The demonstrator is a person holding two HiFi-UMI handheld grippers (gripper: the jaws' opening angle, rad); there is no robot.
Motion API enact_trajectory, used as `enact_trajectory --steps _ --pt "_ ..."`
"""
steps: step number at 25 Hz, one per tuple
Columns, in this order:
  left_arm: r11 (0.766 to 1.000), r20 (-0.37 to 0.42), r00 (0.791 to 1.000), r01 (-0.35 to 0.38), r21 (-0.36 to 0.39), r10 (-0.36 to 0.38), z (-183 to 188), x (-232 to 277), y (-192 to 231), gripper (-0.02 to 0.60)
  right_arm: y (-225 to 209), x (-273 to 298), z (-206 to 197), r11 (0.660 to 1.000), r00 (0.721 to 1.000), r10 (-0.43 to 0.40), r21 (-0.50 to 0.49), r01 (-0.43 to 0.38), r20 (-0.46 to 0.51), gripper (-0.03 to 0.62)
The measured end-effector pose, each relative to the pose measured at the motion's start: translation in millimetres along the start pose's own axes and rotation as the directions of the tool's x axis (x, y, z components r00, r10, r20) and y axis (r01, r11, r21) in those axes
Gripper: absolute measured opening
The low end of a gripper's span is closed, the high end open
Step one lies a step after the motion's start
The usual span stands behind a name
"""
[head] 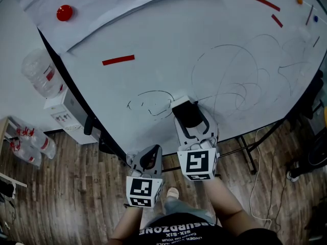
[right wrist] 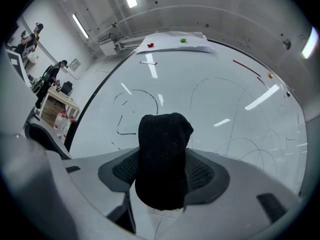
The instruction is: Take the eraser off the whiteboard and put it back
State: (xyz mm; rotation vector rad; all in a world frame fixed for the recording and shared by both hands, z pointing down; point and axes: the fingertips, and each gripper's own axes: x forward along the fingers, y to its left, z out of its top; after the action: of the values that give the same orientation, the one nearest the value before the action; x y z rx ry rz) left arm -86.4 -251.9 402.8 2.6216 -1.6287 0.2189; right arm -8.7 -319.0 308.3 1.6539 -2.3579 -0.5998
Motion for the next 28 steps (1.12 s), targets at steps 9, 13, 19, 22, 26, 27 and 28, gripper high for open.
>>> enact_trajectory --steps 9,13,19,22,26,27,28 --pt "1.0 -0.009 1.0 0.011 -0.003 -0.011 -2 4 -2 0.008 -2 -1 1 1.0 1.0 0.017 0.0 -0.017 0.006 0.247" --pt "1.0 -0.011 1.0 0.015 -0.001 -0.015 -3 4 -5 0.008 -2 -2 1 0.999 0.999 0.035 0.006 -0.035 0.015 0.239" --pt "1.0 -0.012 1.0 0.01 0.002 -0.01 -2 3 -4 0.008 -2 -3 2 0.998 0.998 0.064 0.003 -0.064 0.016 0.23" --pt "1.0 -0.014 1.0 0.01 0.003 -0.01 -3 1 -6 0.008 -1 -7 4 0.997 0.997 0.077 0.029 -0.078 0.019 0.227" --pt "1.0 -0.017 1.0 0.009 0.005 -0.009 -3 -1 -8 0.008 0 -13 7 0.996 0.996 0.082 0.035 -0.083 0.026 0.227" --pt "1.0 -0.016 1.0 0.01 0.006 -0.01 -3 -2 -9 0.008 0 -14 6 0.996 0.996 0.083 0.035 -0.084 0.025 0.227" --pt "1.0 -0.016 1.0 0.01 0.006 -0.01 -3 -2 -10 0.008 0 -16 6 0.996 0.996 0.084 0.036 -0.085 0.024 0.227"
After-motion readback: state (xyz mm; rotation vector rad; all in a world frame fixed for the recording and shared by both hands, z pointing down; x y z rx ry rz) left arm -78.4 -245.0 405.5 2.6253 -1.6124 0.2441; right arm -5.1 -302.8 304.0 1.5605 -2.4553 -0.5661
